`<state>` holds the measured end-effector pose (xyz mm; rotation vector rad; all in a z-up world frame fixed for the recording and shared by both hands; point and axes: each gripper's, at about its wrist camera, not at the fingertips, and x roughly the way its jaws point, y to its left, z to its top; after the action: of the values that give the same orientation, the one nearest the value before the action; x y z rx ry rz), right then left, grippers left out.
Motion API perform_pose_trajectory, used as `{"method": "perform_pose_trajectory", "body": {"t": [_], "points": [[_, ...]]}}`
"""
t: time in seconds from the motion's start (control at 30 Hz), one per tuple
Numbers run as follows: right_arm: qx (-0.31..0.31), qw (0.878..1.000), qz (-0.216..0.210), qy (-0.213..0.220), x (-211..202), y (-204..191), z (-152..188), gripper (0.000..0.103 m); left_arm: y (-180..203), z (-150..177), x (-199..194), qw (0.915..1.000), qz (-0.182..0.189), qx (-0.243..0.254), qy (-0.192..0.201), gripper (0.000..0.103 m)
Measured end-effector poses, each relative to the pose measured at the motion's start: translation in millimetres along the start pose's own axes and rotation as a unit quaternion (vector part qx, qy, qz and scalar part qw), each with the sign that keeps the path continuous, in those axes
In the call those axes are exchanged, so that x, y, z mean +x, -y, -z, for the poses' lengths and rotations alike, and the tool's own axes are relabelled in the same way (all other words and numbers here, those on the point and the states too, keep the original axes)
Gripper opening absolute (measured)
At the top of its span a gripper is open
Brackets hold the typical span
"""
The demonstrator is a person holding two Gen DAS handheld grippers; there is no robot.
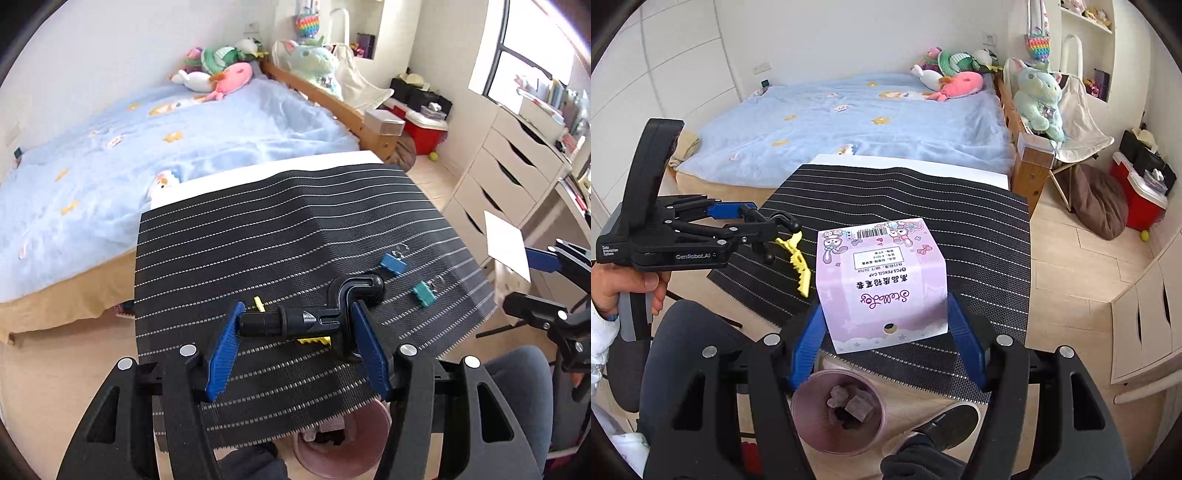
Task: Collect trash
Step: 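Carry the tissue box and black item over the wastebasket and release both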
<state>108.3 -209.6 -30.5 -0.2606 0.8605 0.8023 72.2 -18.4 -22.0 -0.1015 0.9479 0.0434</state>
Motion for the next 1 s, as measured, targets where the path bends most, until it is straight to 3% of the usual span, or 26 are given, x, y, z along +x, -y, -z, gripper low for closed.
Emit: {"method": "perform_pose_trajectory", "body": {"t": [0.23,0.57,1.0], "points": [[-0.023,1.000,-0.016,0.005,-22.1,-26.0,14.9,0.064,10.3,23.7,-32.1,0.9996,0.015,0.014,0.021,0.058],[-0.041,0.998,-0.041,-0.019,-32.8,-52.8,49.8,0.064,17.8,60.1,-58.1,0.9986,0.035,0.022,0.032,0.058],[-0.056,0.994,-0.075,-0.054,-24.2,-82.9,86.8,0.064,12.0,101.7,-79.4,0.9987,0.038,0.009,0.032,0.058]]}}
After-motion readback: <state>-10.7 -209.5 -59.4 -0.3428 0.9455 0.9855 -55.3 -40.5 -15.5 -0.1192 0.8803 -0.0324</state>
